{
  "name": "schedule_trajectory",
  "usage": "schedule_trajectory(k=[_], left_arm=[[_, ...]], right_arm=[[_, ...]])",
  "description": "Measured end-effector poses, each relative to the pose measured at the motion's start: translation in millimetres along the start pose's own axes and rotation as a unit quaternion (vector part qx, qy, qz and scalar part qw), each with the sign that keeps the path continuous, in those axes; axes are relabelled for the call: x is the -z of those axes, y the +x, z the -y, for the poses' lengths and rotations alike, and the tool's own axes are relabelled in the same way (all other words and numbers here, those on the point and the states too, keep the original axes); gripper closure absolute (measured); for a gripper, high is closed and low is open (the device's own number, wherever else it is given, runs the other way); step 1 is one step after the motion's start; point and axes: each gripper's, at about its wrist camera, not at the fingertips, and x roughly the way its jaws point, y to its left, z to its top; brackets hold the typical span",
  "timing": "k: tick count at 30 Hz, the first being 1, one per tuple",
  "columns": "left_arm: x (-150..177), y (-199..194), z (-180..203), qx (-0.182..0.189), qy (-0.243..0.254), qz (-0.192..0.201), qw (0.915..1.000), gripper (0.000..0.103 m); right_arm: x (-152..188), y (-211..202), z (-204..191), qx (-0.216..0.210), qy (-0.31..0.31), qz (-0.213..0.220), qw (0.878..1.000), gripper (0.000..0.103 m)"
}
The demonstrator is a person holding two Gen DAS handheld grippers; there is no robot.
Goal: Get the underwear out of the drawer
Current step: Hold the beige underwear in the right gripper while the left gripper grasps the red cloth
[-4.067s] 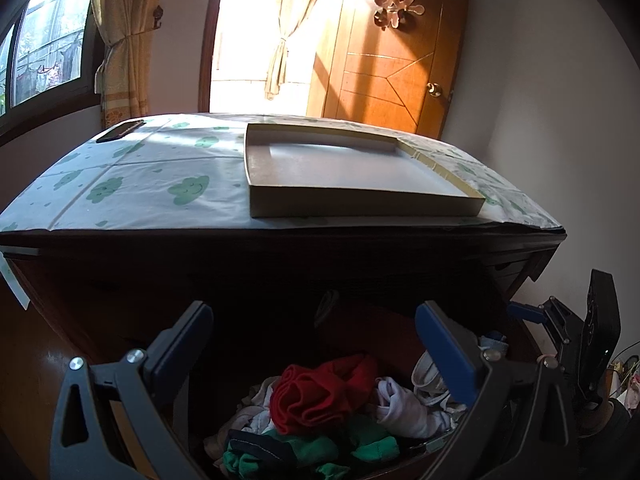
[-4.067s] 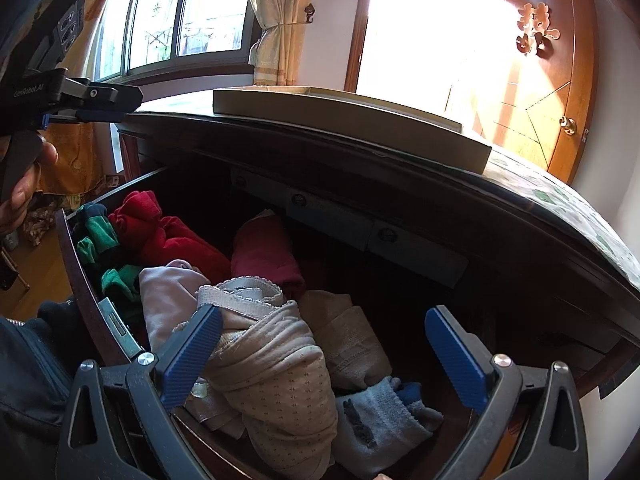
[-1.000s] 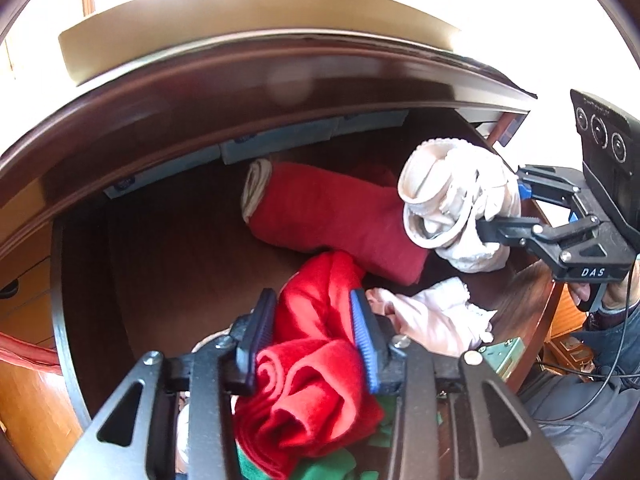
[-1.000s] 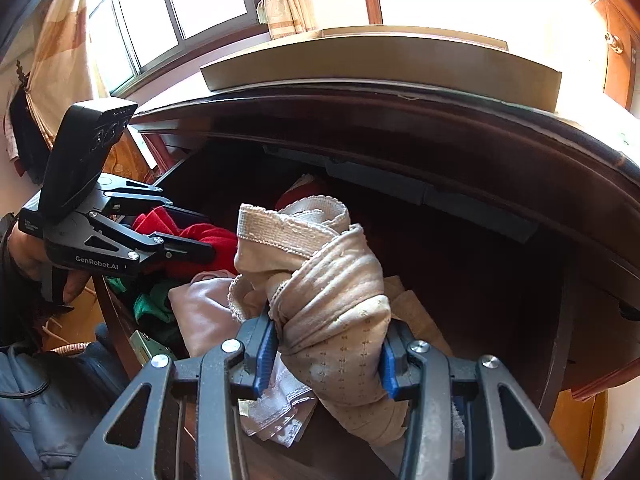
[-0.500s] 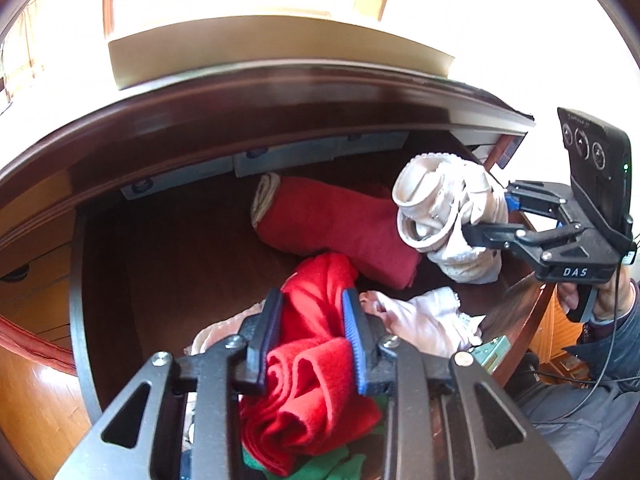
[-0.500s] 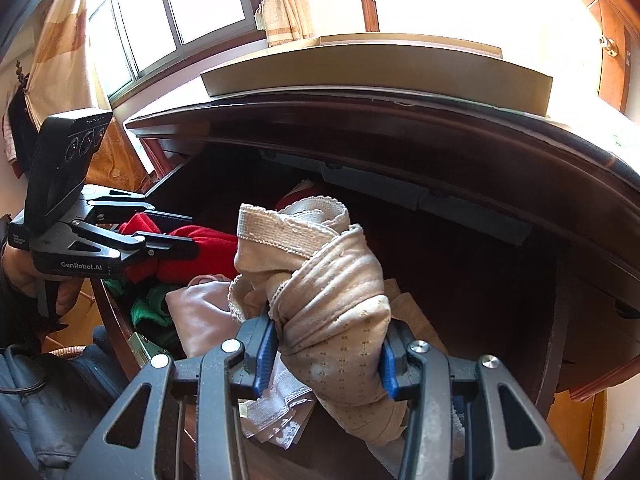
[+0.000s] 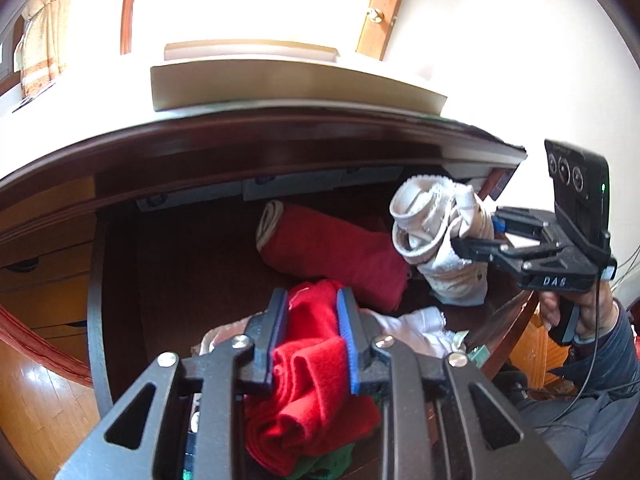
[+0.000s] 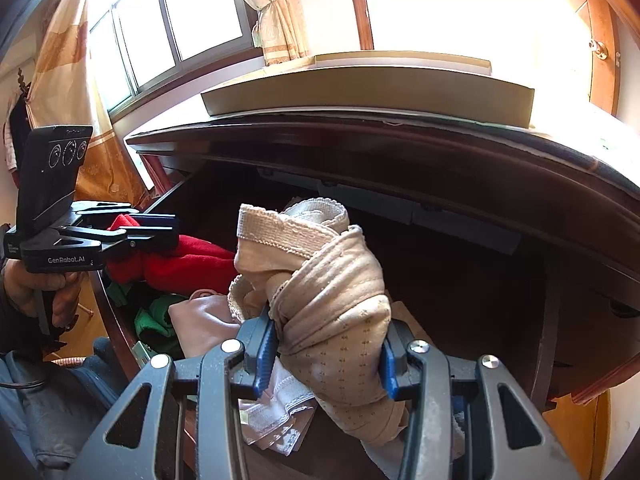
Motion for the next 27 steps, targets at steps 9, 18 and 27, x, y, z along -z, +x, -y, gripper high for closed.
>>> schedule_trajectory(k=[9, 18, 27], left_arm=[[-14.5, 5.1, -1.2, -0.003, -0.003, -0.027, 0.9996, 0.057], [-38.8, 31.1, 36.4, -0.044, 0.137, -0.135, 0.9803, 0.038], [-38.4, 87.0, 31.0, -0.033, 0.145, -0.251, 0.9564, 0.037]], right_arm=[[-1.0, -1.3, -0.7, 0.0, -0.002, -0.007, 1.0, 0.058], [-3.5, -0.6, -2.3, -0.002, 0.0, -0.009, 1.0, 0.058], [-2.5, -0.5, -0.1, -0.005, 0.005, -0.008, 1.0, 0.058]])
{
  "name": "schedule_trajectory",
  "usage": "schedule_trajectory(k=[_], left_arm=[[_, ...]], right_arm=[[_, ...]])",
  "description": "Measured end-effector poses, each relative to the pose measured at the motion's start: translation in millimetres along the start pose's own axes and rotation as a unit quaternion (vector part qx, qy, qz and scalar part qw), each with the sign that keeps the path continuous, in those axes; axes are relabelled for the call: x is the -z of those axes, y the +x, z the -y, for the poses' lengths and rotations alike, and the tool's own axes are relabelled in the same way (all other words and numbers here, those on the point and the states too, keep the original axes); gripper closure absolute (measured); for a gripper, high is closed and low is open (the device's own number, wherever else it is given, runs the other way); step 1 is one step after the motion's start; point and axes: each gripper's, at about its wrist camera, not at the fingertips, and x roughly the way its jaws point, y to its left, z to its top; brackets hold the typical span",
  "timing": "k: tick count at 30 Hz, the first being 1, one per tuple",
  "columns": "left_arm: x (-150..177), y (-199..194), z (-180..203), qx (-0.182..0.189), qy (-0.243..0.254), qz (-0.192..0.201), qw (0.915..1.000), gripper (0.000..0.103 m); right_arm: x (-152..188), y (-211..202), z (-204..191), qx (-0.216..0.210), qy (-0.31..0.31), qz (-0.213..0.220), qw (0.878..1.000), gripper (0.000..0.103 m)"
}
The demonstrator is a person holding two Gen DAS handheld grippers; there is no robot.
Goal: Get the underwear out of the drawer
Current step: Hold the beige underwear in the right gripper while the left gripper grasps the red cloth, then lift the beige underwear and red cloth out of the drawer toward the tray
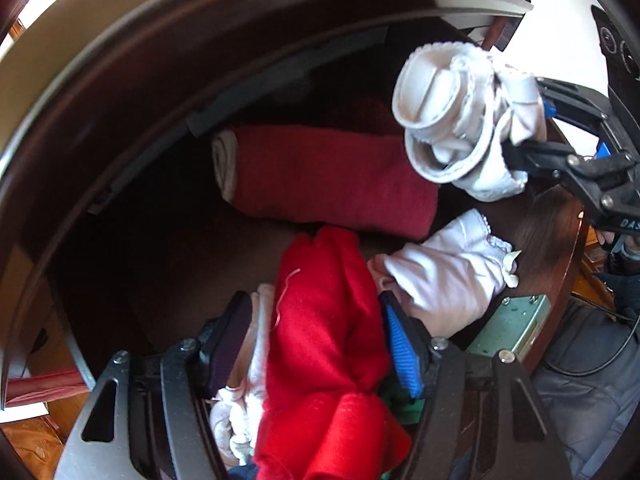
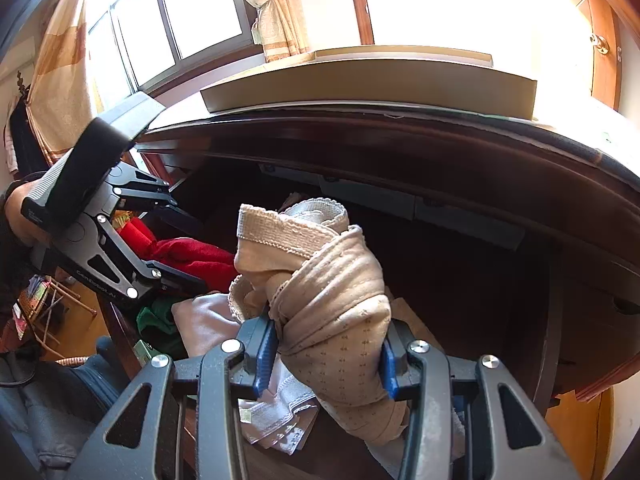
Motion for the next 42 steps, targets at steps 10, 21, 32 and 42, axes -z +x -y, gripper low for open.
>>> schedule_trajectory(k=[10, 21, 32, 42], left_arm=[[8.3, 7.9, -4.3, 0.006, -0.014, 0.015, 0.9998, 0.053], [36.6, -22.6, -2.2, 0.013, -0.057, 0.109, 0.9923, 0.059], [75.8, -59.1, 6.9, 0.001, -0.094, 0.208, 0.9736, 0.059], [102.9, -69.2, 9.4, -0.014, -0.115, 0.269, 0.956, 0.059]], right_arm=[[-0.5, 1.2, 1.1, -0.003, -0.001, -0.003, 1.0, 0.058], [7.7, -7.6, -2.3, 0.001, -0.005, 0.017, 1.0, 0.058], [15.0, -21.1, -3.5, 0.006, -0.002, 0.046, 0.999, 0.058], [23.6, -33.5, 1.3, 0.008, 0.003, 0.071, 0.997, 0.058]])
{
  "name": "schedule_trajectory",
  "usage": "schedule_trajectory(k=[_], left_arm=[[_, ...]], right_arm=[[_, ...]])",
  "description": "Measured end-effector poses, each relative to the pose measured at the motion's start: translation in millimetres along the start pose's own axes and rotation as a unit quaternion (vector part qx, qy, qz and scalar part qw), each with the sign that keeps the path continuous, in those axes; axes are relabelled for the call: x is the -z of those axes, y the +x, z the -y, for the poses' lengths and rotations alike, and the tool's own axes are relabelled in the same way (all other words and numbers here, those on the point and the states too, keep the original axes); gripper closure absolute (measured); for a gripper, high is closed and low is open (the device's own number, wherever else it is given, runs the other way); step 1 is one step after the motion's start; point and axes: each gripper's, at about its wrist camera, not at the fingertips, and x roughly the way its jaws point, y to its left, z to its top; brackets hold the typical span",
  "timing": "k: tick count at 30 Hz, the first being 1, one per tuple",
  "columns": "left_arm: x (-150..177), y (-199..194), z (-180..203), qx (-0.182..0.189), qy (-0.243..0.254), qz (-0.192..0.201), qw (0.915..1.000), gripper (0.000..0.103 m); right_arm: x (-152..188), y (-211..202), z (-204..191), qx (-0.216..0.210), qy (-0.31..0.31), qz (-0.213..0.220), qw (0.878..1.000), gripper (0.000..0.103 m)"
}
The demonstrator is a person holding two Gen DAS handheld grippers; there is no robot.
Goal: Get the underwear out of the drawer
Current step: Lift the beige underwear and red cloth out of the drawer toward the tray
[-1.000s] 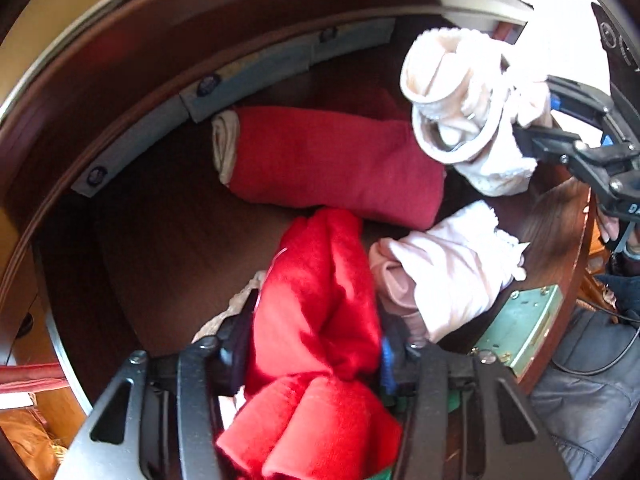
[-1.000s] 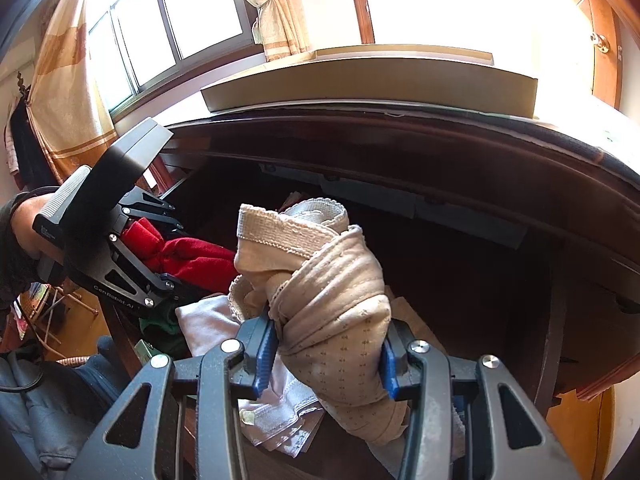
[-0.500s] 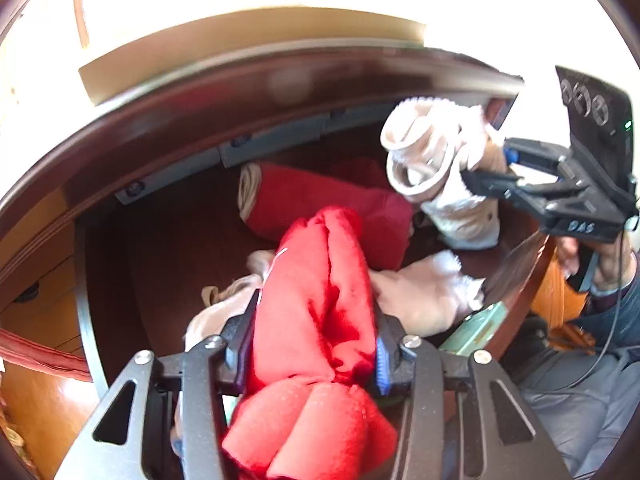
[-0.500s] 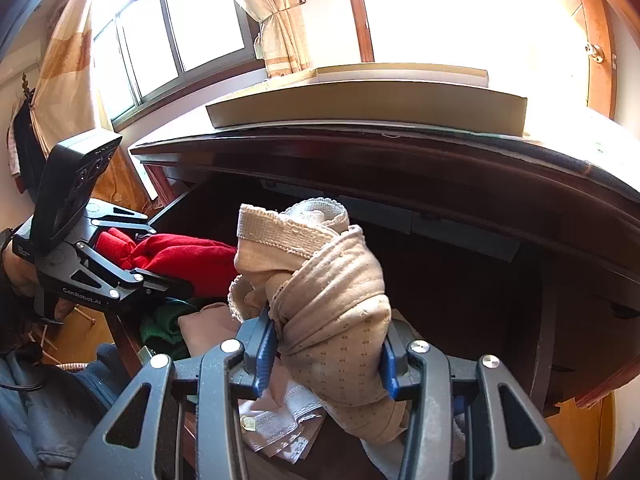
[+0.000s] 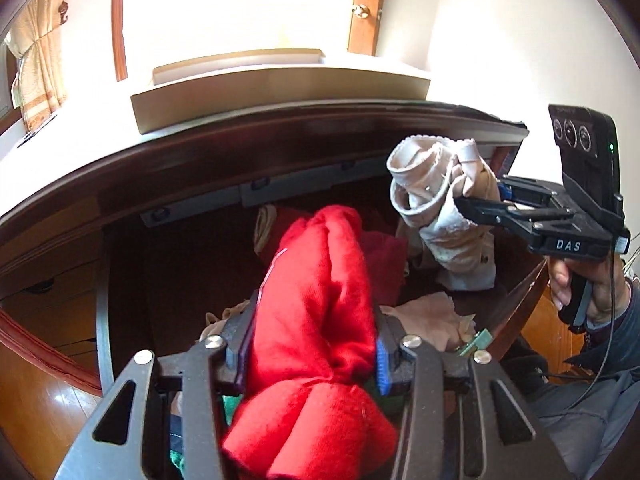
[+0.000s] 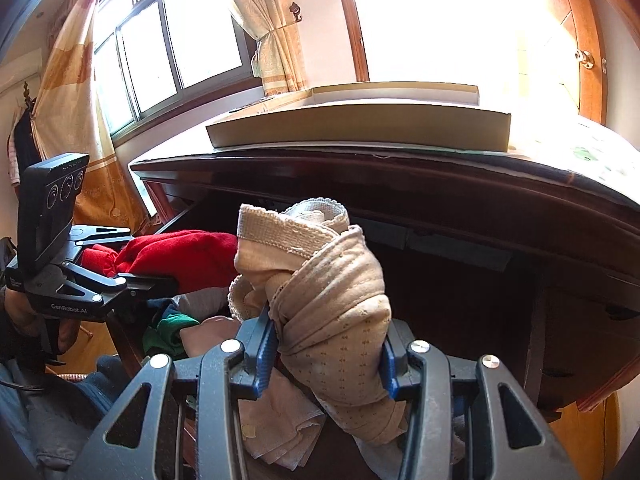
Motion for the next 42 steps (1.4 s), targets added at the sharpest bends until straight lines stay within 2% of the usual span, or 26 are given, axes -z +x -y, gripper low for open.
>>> schedule_trajectory(k=[9, 19, 42], left_arm=[[6.6, -19.2, -8.5, 0.004, -0.006, 0.053, 0.9986, 0.059], [17.1, -40.1, -10.4, 0.007, -0.001, 0.097, 0.9952, 0.059], [1.9, -62.2, -10.1, 0.0, -0.01, 0.187, 0.9823, 0.059]], right_arm=[[2.6, -18.0, 5.1, 0.003, 0.006, 0.047, 0.999, 0.058], [-0.4, -21.2, 0.9, 0.001, 0.012, 0.069, 0.998, 0.058], [-11.0, -47.5, -5.2, -0.027, 0.026, 0.126, 0.991, 0.058]])
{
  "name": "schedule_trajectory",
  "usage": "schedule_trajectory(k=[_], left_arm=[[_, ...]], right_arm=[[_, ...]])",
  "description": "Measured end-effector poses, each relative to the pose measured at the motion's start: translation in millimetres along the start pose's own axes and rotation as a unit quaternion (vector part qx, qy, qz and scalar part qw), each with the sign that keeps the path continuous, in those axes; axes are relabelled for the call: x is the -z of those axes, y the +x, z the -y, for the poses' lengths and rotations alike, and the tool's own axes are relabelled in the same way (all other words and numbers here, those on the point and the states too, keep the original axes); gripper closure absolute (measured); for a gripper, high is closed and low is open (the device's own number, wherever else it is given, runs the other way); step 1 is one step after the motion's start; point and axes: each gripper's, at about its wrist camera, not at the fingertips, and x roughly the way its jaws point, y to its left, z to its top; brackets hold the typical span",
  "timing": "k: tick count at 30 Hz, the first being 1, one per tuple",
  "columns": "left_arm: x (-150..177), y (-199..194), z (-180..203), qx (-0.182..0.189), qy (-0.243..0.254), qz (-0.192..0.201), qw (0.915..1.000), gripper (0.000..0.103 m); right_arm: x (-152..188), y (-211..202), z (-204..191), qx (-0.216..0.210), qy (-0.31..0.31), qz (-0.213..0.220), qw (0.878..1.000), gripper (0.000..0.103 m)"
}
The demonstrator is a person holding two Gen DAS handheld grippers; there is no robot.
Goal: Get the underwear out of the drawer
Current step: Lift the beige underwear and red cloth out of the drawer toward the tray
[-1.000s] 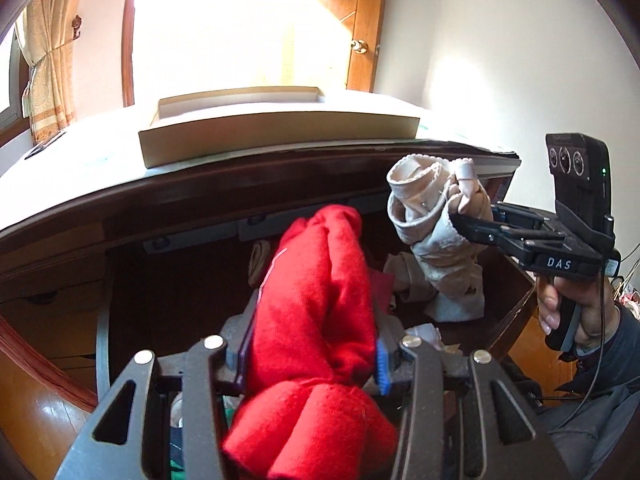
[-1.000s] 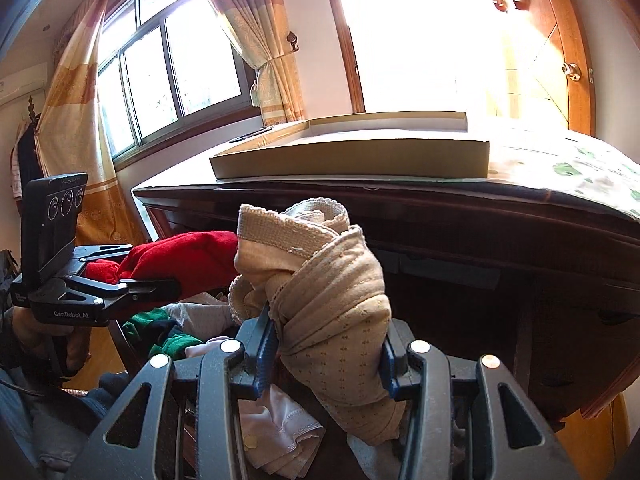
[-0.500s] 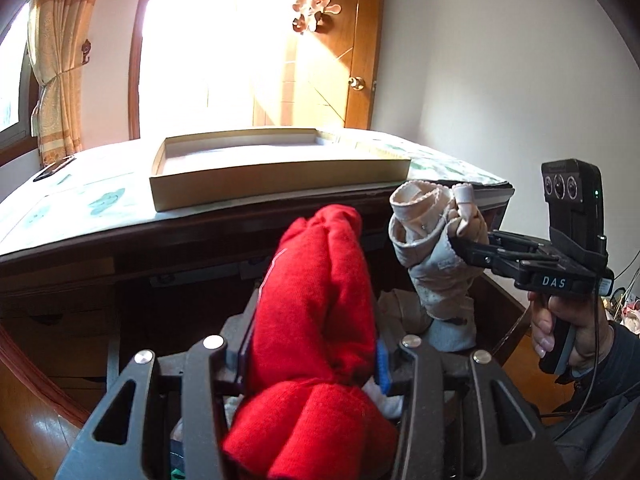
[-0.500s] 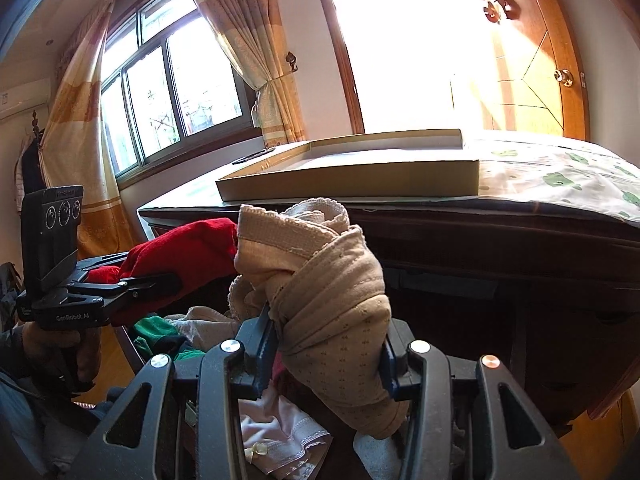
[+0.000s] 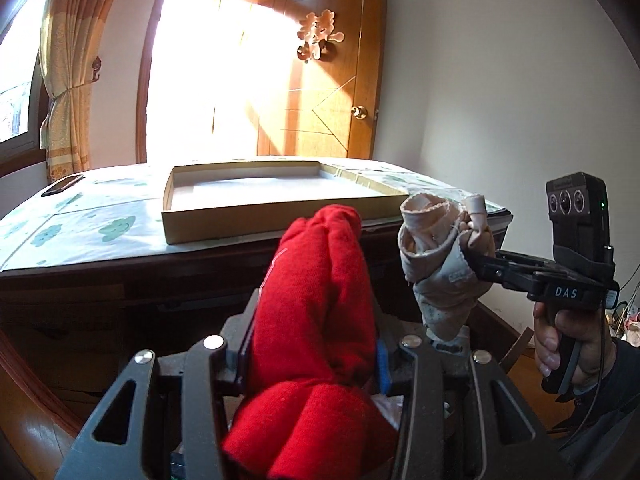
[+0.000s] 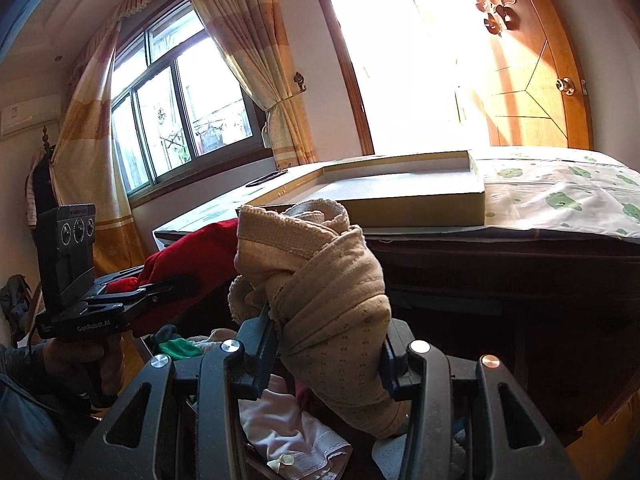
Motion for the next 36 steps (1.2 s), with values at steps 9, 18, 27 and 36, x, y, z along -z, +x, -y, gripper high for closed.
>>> schedule_trajectory(k=[9, 18, 27, 36], left_arm=[[-12.8, -5.5, 1.4, -0.005, -0.004, 0.038, 0.9993, 0.059], [-19.5, -9.2, 5.3, -0.003, 0.006, 0.061, 0.9981, 0.059], [-28.2, -11.3, 8.7, -0.007, 0.01, 0.084, 0.9964, 0.059], [-36.2, -9.6, 12.1, -0.007, 0.014, 0.095, 0.9954, 0.059]], right_arm=[[-11.1, -8.3, -3.2, -0.019, 0.014, 0.012, 1.0, 0.058], [-16.6, -17.0, -4.4, -0.03, 0.01, 0.037, 0.999, 0.058], [-21.6, -26.2, -8.0, -0.031, 0.004, 0.057, 0.998, 0.058], [-27.8, -31.3, -8.4, -0.029, -0.002, 0.07, 0.997, 0.058]])
